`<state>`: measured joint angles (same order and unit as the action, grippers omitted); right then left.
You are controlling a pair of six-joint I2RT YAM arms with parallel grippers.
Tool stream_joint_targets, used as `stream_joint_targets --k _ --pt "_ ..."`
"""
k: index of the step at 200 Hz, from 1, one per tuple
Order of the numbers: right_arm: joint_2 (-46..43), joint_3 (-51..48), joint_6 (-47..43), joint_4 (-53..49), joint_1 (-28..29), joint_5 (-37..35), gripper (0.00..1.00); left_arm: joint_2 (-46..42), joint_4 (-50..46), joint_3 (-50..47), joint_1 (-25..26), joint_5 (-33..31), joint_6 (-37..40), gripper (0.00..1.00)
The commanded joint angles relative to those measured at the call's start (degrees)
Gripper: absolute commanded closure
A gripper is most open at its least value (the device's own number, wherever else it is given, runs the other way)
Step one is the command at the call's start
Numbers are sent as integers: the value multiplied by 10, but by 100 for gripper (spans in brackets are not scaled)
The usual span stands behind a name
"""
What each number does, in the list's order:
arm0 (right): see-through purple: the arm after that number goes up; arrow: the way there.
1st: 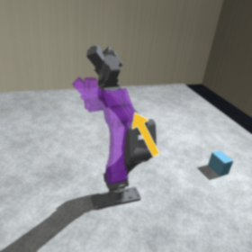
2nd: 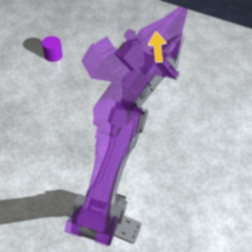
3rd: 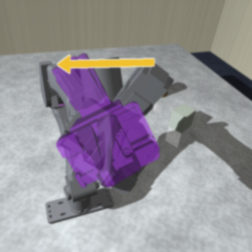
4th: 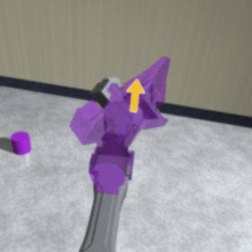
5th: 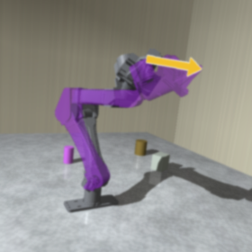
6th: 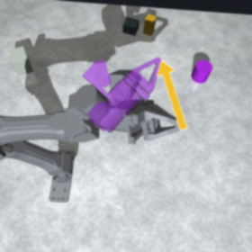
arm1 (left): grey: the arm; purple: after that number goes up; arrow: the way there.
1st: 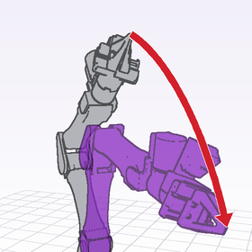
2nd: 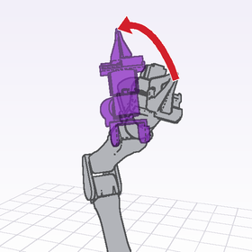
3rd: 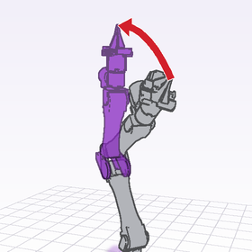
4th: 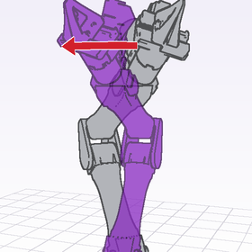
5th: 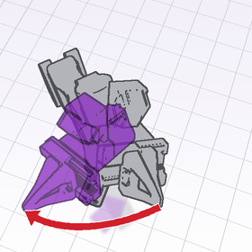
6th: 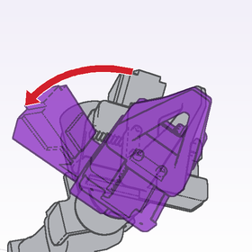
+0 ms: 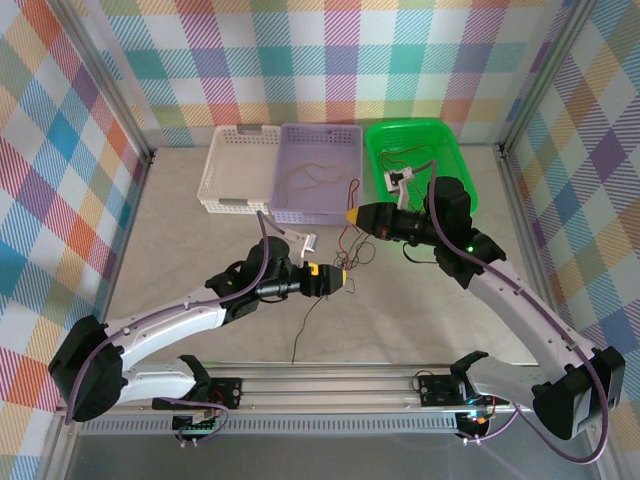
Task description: Untangle the cables
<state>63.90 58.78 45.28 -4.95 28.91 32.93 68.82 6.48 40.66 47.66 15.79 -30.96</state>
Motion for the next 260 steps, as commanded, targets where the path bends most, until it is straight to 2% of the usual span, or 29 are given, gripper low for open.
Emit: stream_joint_targets --k 1,29,55,103,148,227,247,250,256,260 --pt "-12 0 15 36 4 21 100 1 43 -11 9 -15 22 26" --pt "-13 -1 27 47 7 26 100 6 58 -12 12 -21 24 34" --pt "-15 1 28 47 8 26 100 14 63 -10 12 -17 28 48" --pt "-22 4 30 44 10 23 100 14 63 -15 16 -15 34 67" --pt "-26 5 31 42 10 18 100 7 59 -18 17 -18 39 100" --pt "-37 6 42 47 11 24 100 -27 87 -41 18 -15 27 100" --pt "-36 3 49 56 11 33 100 -40 92 -44 18 -14 21 89" --pt "-35 3 50 57 11 34 100 -42 92 -44 18 -14 21 90" --pt "-35 3 50 56 12 35 100 -44 96 -44 17 -7 24 100" --pt "-36 3 50 55 12 35 100 -45 99 -45 17 -1 25 100"
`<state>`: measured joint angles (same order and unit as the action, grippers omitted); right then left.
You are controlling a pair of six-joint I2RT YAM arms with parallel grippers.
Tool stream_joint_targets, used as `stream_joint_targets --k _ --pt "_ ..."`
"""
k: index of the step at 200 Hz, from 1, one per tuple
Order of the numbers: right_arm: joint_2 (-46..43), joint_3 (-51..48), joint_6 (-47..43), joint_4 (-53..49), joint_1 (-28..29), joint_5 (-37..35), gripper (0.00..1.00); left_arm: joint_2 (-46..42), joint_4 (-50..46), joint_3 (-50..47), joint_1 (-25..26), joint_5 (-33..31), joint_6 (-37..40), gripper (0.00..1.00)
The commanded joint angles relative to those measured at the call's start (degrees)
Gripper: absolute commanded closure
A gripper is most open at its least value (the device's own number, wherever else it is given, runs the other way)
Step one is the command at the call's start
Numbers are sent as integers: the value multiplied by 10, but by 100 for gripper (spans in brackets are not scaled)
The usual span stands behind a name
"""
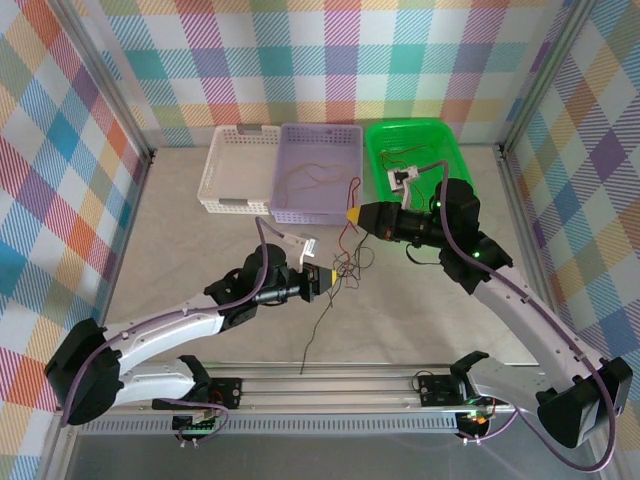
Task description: Untangle the cables
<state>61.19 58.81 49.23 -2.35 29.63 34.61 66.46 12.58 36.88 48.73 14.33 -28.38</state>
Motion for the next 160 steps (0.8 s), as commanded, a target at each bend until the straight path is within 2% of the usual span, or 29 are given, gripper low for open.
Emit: stream_joint_targets --k 1,30,106,160 --pt "-9 3 10 29 4 17 100 -22 39 -7 7 15 0 100" --pt "-17 10 -1 10 4 4 100 -24 32 -10 7 14 2 100" --pt "-74 61 -80 -146 3 -164 100 -74 -13 -55 7 -52 -1 100" --pt "-104 107 -135 -256 3 -316 100 -123 -119 -64 -3 -176 -18 100"
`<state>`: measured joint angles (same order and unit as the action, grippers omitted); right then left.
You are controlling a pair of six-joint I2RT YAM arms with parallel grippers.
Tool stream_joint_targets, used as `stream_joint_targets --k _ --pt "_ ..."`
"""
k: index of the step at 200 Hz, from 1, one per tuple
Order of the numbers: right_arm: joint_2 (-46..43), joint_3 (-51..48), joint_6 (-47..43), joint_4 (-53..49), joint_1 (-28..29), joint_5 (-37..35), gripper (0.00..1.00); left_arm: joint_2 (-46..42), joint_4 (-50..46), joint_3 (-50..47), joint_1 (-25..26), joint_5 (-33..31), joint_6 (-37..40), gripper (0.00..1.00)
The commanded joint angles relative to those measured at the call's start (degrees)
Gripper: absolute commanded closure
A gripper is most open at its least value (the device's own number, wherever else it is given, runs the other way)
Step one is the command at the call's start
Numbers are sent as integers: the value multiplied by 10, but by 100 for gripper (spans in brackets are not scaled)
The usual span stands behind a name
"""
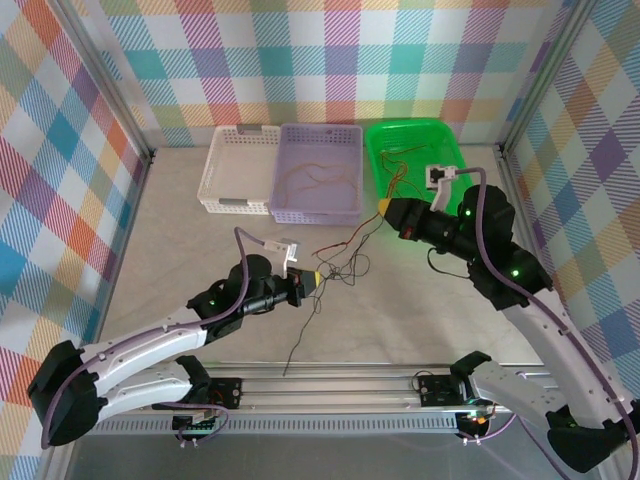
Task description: Untangle the cables
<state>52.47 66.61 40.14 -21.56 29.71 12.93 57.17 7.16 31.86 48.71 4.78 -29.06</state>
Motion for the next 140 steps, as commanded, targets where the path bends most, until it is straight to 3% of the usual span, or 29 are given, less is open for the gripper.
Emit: stream_joint_targets --k 1,57,107,140 --pt "-17 30 -45 -66 2 -102 100 -31 -67 -14 -3 -83 -13 100" --pt "-38 72 -98 -127 2 -209 100 -87 -193 4 -60 -181 -59 100" --pt "12 115 -152 -143 1 -240 100 -97 -296 84 -103 -177 -72 100" --pt "83 164 -218 -138 -5 -325 100 -90 -352 150 -111 -177 -61 100"
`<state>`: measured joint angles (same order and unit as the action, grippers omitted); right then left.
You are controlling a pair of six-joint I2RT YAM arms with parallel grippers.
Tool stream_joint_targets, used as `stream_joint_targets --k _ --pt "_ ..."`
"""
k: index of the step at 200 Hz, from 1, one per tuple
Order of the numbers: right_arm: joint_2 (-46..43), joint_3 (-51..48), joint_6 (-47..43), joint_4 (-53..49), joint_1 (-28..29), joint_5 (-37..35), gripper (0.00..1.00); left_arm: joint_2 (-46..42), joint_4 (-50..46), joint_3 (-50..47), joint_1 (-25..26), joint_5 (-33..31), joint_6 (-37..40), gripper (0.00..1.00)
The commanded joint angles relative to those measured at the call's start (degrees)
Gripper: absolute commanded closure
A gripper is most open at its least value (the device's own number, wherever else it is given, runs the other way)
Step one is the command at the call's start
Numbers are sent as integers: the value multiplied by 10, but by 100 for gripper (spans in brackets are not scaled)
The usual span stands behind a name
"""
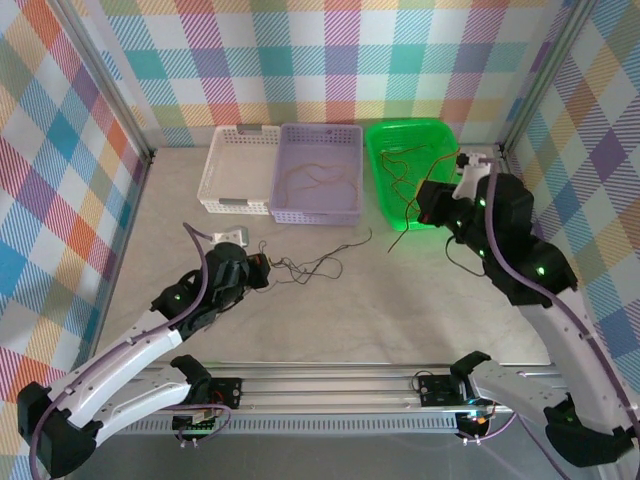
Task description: Untangle the cables
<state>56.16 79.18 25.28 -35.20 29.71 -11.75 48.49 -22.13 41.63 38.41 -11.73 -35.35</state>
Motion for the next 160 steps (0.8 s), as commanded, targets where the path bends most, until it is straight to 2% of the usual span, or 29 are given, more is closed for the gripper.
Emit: stream_joint_targets --k 1,16,57,86,160 --pt "49 40 -71 -1 -5 -79 100 -3 -59 54 -9 -12 2 100" --pt "97 67 -98 4 -16 -103 100 6 -81 81 -9 -14 8 100" --pt "226 137 -126 17 -62 -104 100 15 -105 119 -9 -11 25 100" --pt "332 207 -129 5 -116 -79 100 13 -113 129 -9 -8 37 100" --pt "591 413 -121 -88 -186 -19 100 4 -102 119 -9 -3 51 100"
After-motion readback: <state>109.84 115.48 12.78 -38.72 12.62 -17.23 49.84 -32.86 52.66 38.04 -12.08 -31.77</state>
